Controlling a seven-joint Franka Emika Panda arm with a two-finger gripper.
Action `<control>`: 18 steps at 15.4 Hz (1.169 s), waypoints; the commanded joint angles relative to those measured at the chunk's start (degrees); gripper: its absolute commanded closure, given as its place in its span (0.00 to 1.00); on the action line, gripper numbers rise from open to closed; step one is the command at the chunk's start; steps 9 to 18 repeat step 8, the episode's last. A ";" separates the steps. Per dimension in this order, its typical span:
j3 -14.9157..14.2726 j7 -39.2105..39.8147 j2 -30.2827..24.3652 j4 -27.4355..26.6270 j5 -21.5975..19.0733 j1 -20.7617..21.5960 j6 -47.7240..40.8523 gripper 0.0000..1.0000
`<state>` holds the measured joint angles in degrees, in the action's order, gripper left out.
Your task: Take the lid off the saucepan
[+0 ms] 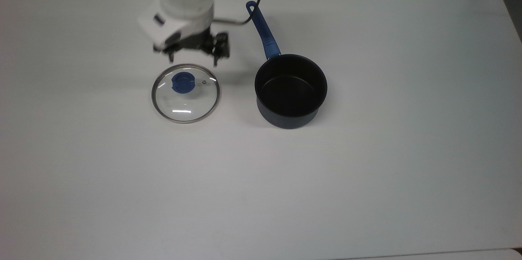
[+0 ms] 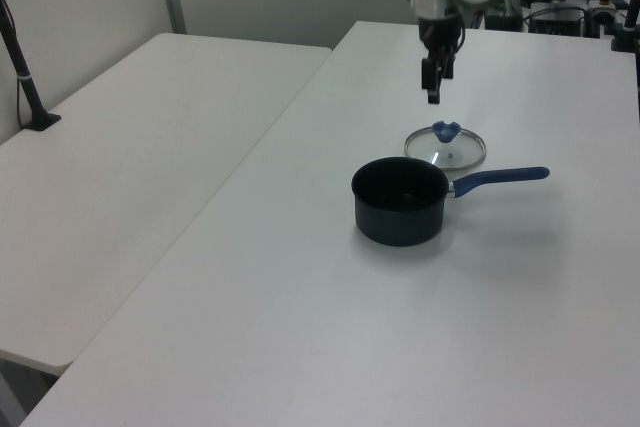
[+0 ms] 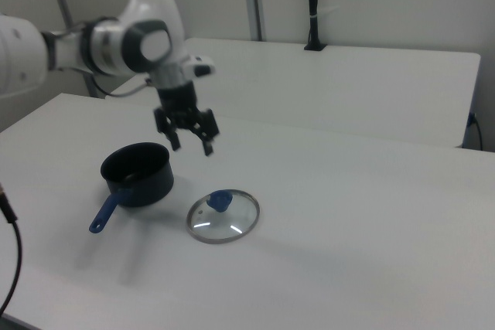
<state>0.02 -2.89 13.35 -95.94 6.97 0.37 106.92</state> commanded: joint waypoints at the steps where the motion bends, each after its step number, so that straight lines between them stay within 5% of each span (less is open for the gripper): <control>1: -0.37 -3.34 -8.33 -1.71 -0.38 3.49 -5.40 0.00; 5: -0.20 -7.83 -11.94 -1.27 -0.65 4.55 -10.58 0.00; 18: -0.20 -7.66 -11.95 0.49 -0.65 4.46 -11.83 0.00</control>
